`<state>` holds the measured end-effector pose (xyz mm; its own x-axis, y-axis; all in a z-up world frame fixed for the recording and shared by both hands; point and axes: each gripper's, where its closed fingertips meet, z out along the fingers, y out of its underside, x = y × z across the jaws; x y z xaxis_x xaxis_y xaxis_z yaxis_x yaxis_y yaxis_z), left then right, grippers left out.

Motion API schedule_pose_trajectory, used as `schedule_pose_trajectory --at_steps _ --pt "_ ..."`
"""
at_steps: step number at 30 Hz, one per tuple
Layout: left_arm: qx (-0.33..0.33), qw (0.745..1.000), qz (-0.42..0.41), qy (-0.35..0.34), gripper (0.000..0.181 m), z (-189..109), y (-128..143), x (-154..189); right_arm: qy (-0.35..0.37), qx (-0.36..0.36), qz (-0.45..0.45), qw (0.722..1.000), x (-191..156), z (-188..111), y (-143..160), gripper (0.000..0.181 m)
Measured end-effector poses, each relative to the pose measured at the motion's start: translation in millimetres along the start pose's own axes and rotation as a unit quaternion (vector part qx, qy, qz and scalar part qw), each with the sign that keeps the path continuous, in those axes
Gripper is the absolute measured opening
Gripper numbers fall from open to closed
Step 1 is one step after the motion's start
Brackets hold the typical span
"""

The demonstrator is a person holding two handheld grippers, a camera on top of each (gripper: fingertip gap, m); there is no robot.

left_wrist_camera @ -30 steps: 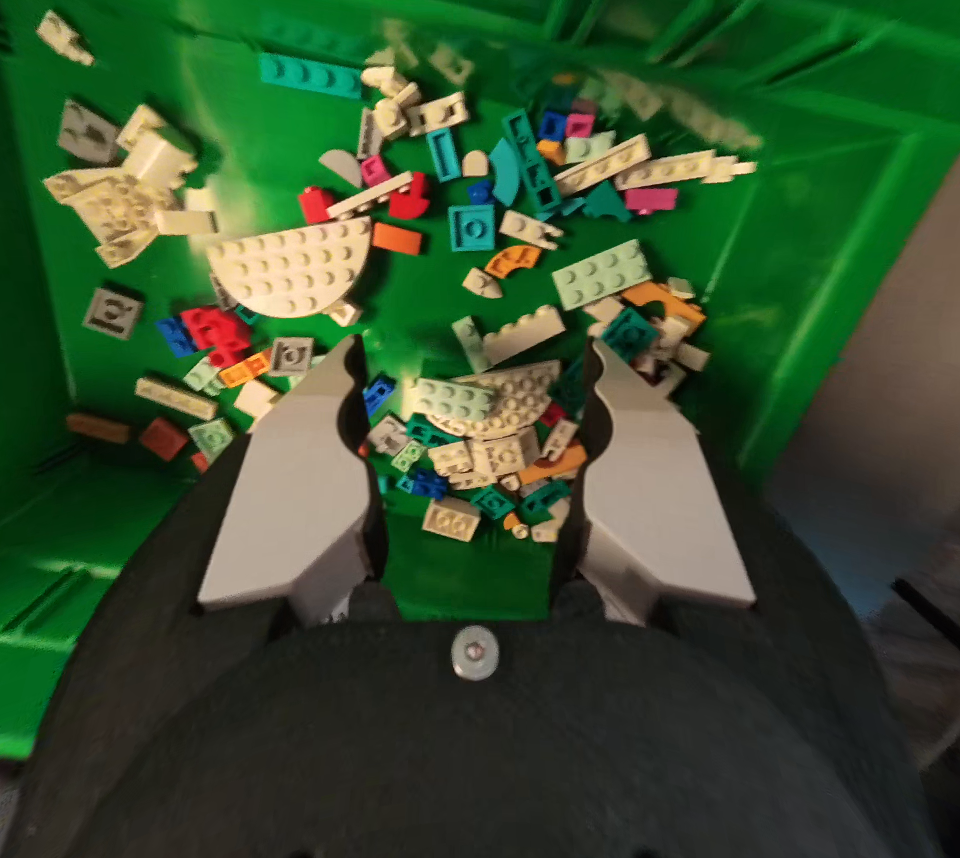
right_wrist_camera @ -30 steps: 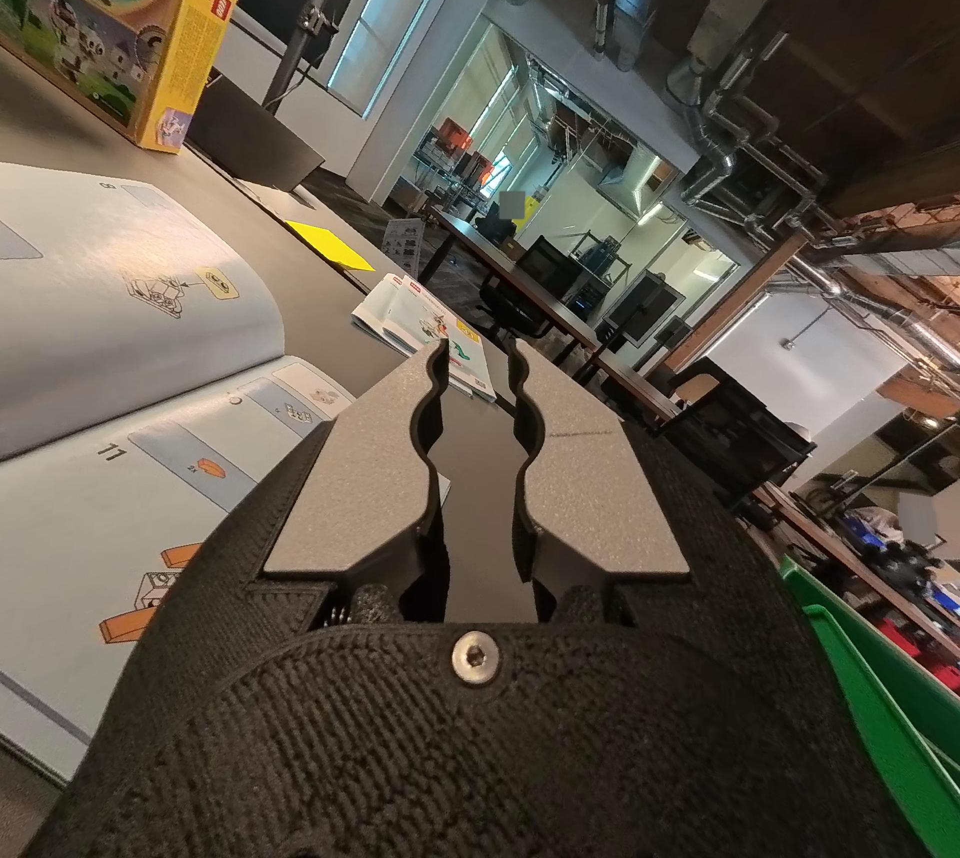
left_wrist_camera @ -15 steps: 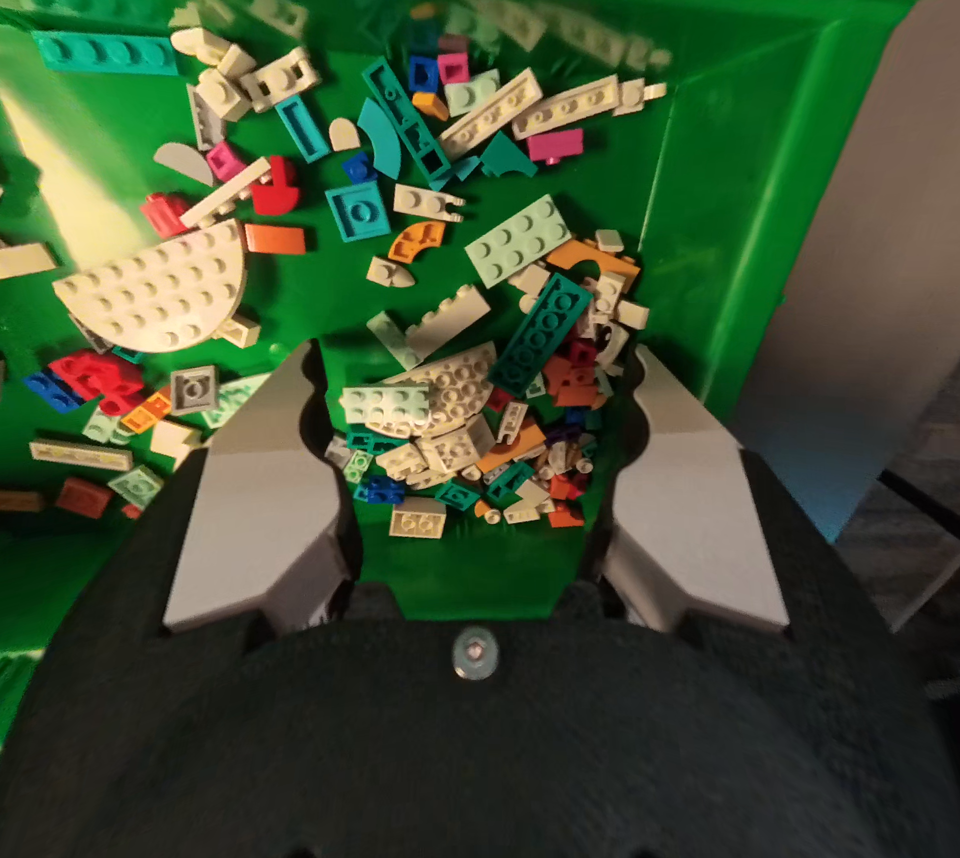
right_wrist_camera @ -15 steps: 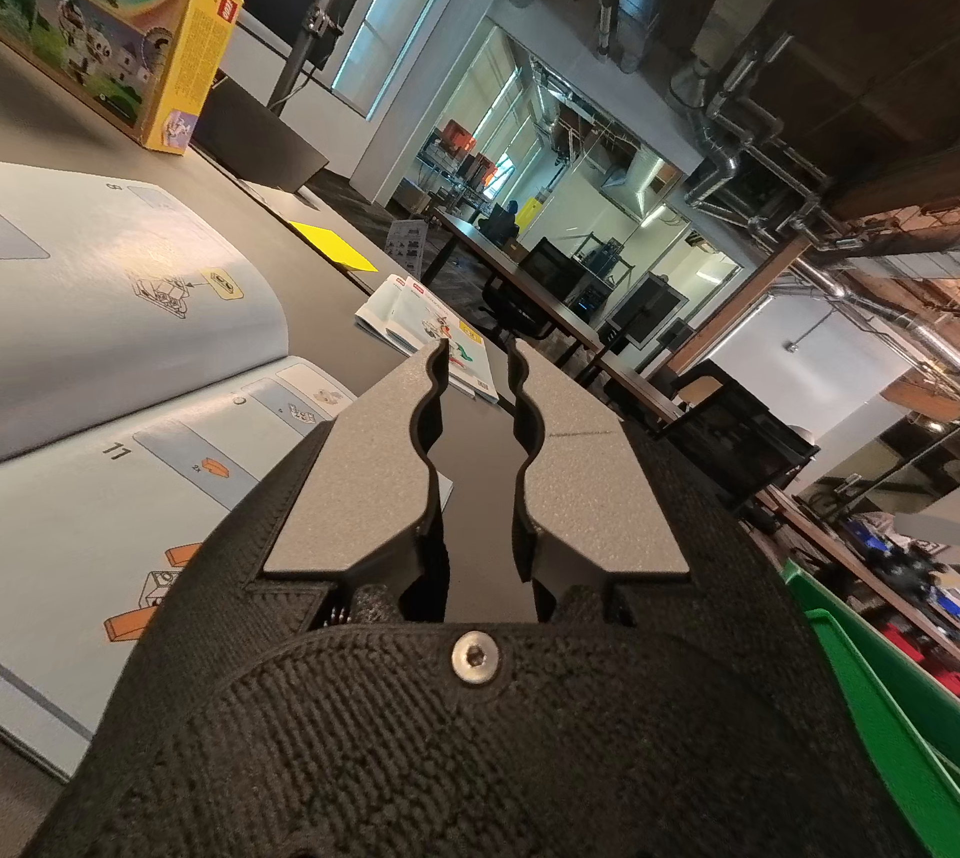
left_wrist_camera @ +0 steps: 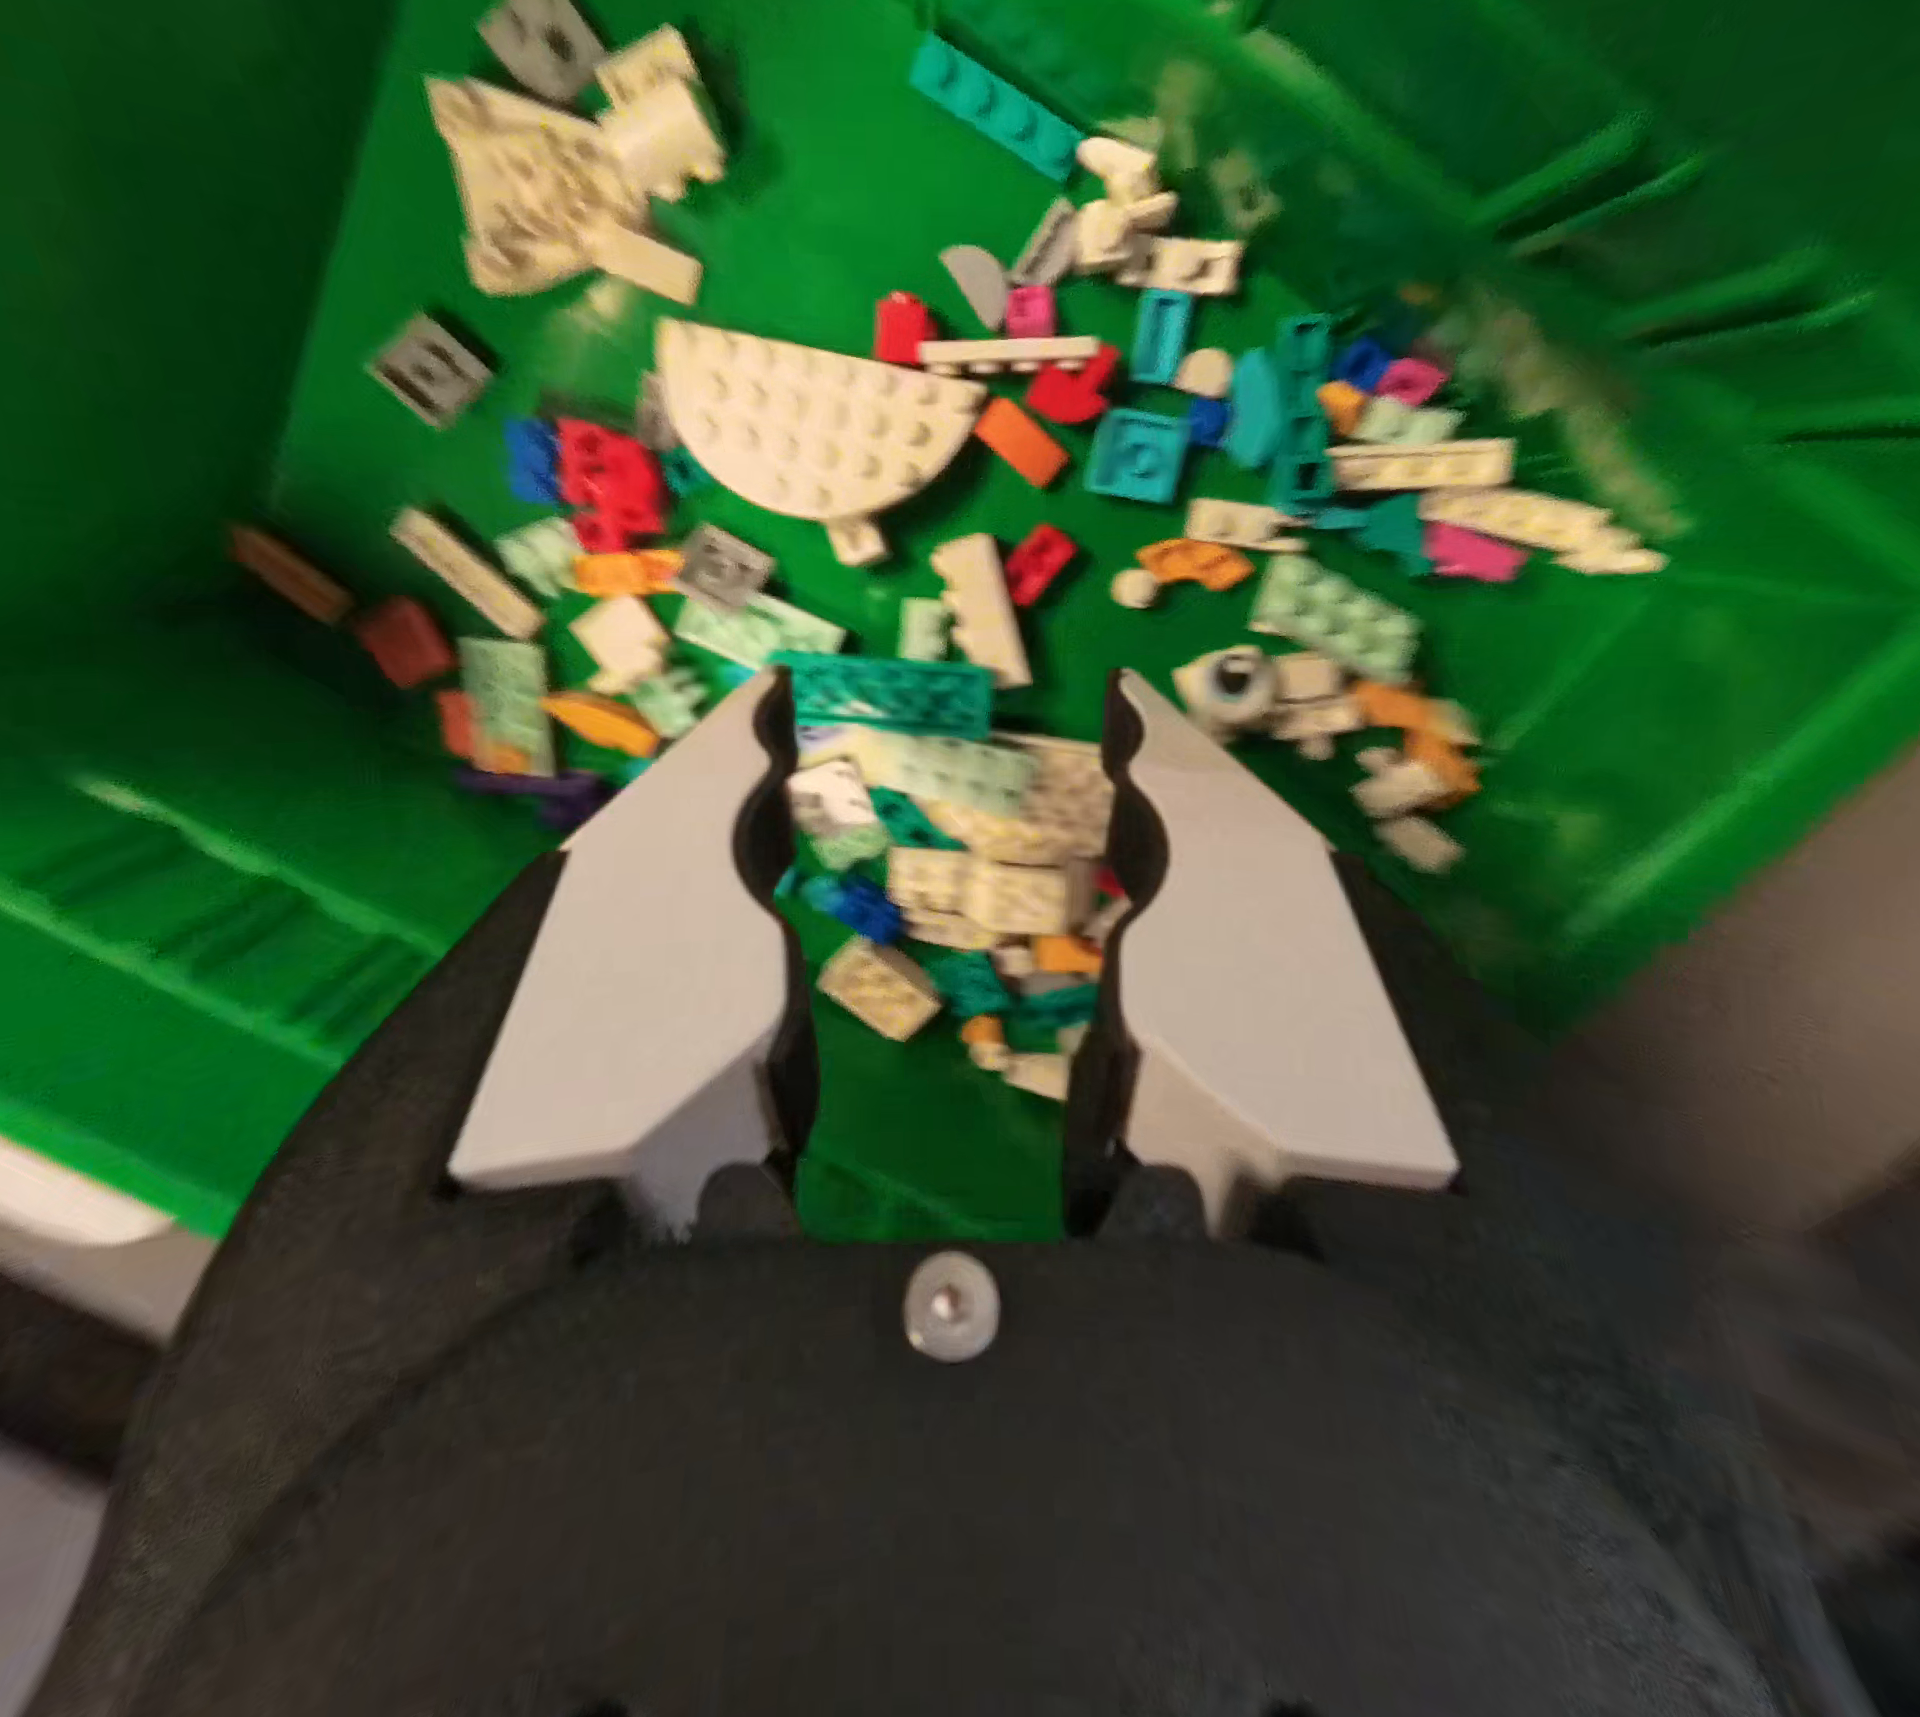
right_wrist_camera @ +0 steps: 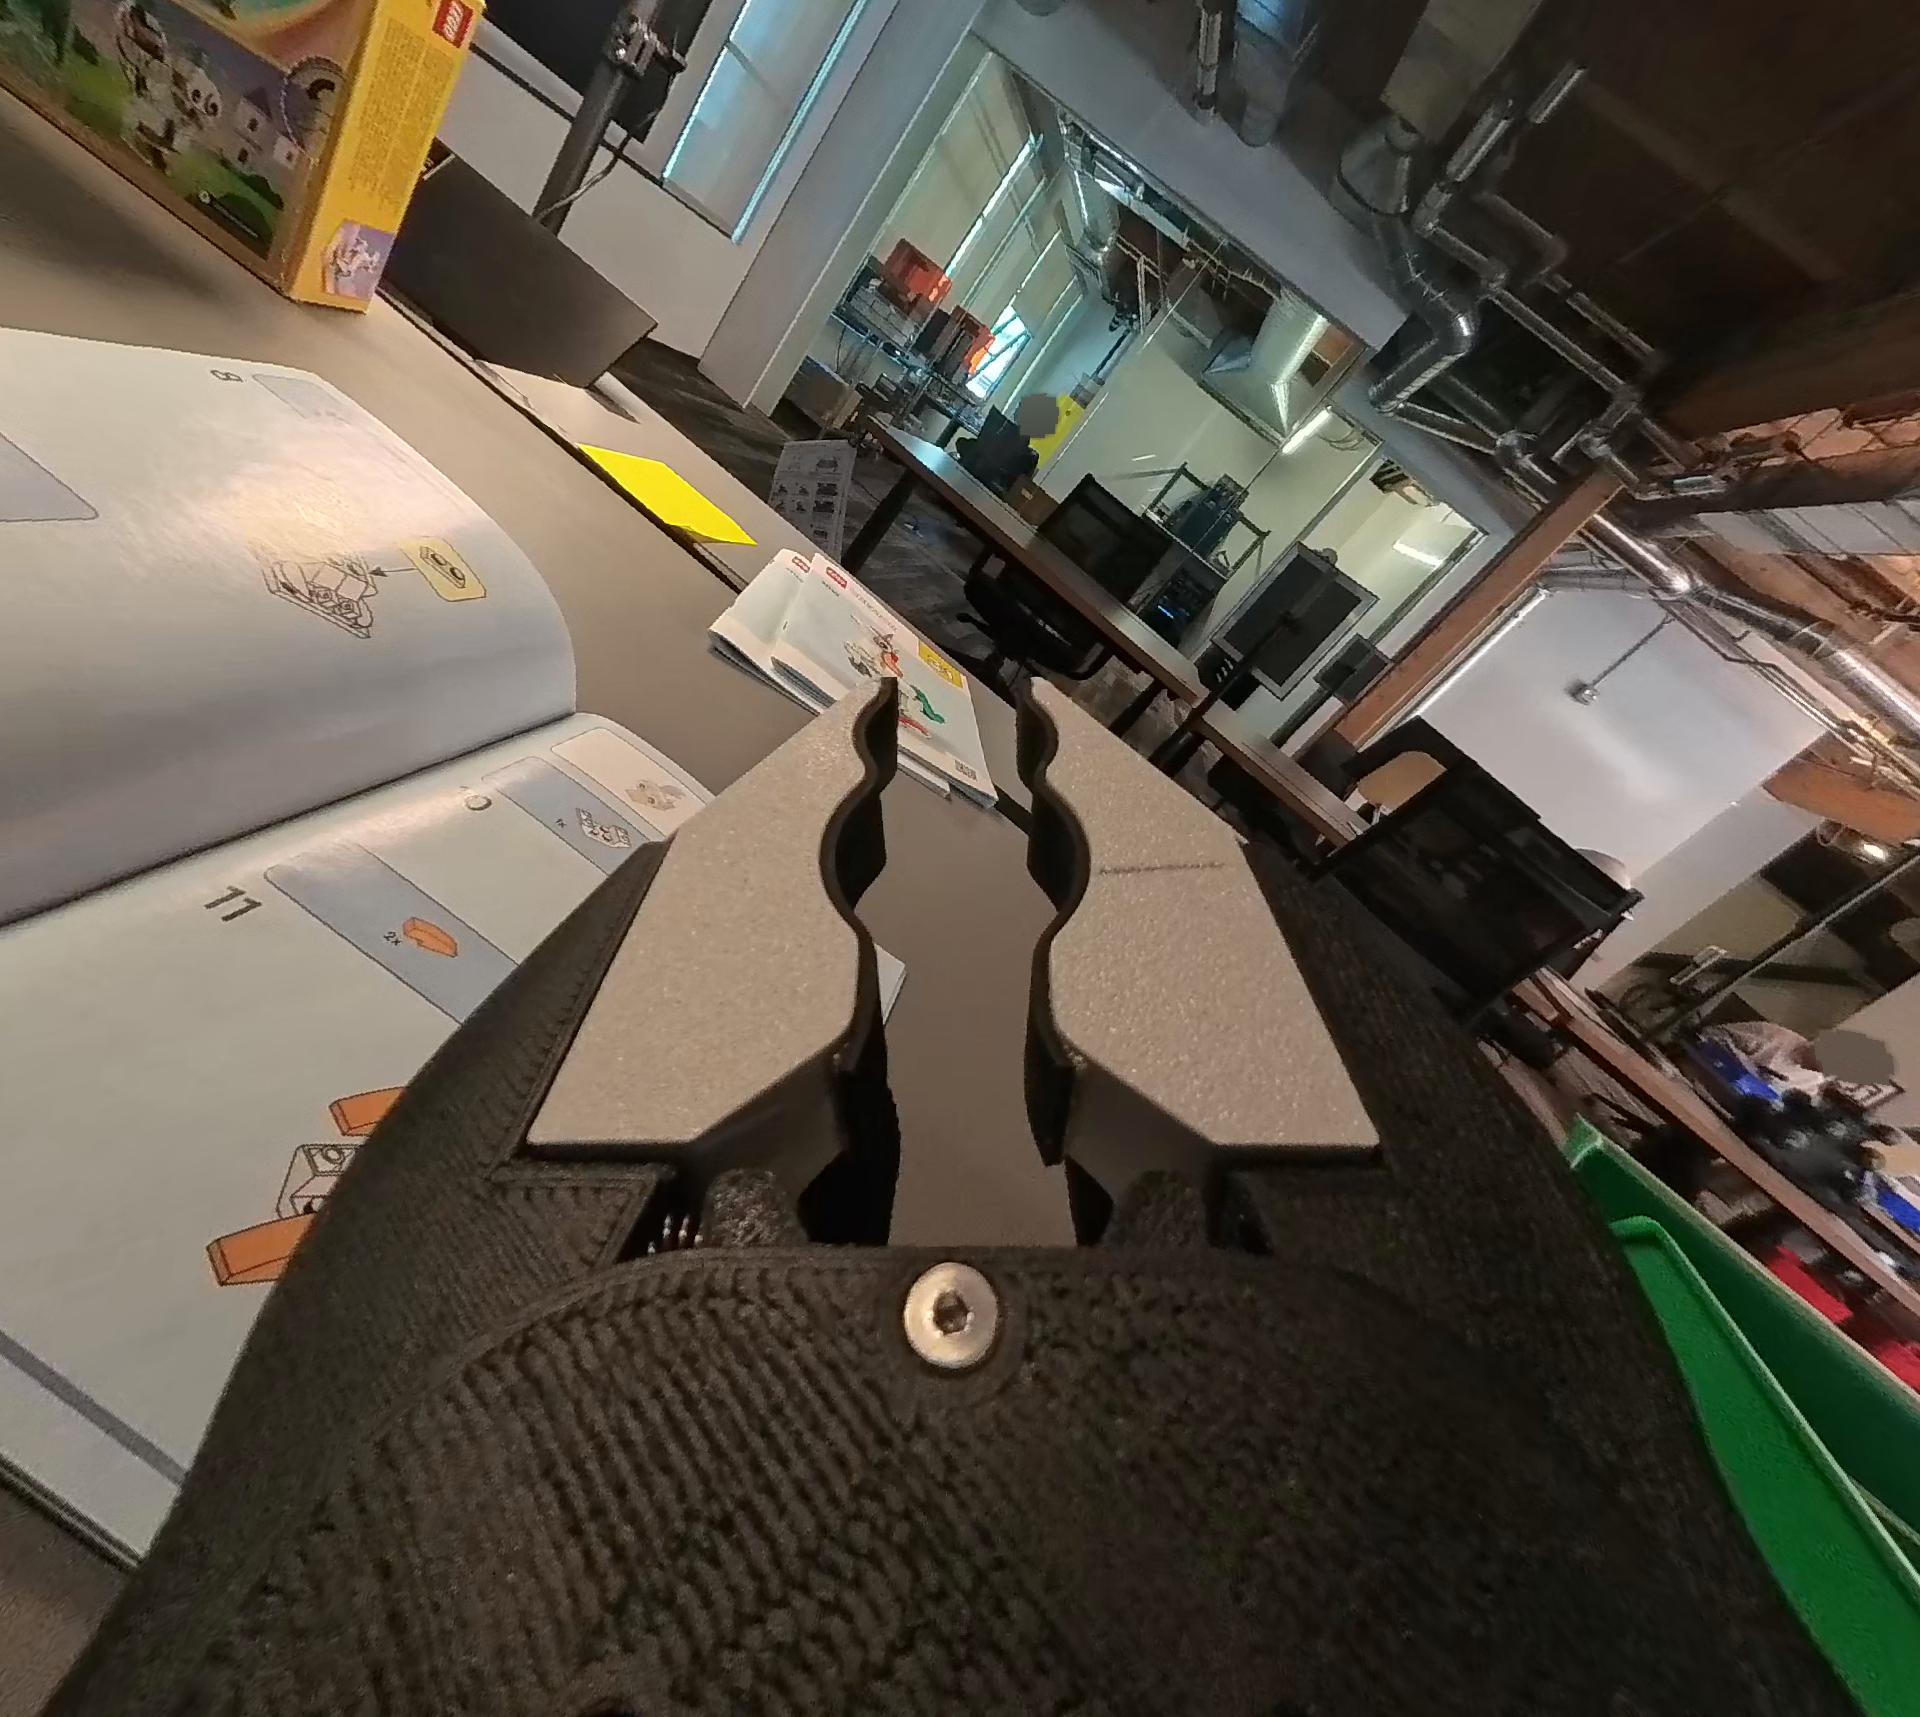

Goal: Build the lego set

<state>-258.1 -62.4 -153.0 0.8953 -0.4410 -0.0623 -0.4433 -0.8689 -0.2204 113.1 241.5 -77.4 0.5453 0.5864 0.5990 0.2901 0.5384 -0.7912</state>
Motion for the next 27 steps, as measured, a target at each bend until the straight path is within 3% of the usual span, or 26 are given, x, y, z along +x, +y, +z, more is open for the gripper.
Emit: schedule_pose_trajectory --at_steps 4,6,14,22,27 --pt "-0.035 0.977 -0.113 0.176 0.042 -13 2 53 0.000 -0.001 -0.001 1.000 0 0 0 0.021" --pt "-0.077 0.962 -0.145 0.219 0.042 -14 7 66 0.002 -0.002 0.000 1.000 0 0 1 0.021" --pt "-0.224 0.925 -0.187 0.243 0.038 -10 32 84 0.001 -0.001 0.004 1.000 1 0 1 0.021" --pt "-0.296 0.895 -0.221 0.250 0.038 -2 44 90 -0.004 0.006 0.011 1.000 0 -1 -2 0.021" --pt "-0.307 0.890 -0.227 0.249 0.035 -2 46 95 -0.006 0.009 0.013 1.000 -1 -1 -2 0.021"
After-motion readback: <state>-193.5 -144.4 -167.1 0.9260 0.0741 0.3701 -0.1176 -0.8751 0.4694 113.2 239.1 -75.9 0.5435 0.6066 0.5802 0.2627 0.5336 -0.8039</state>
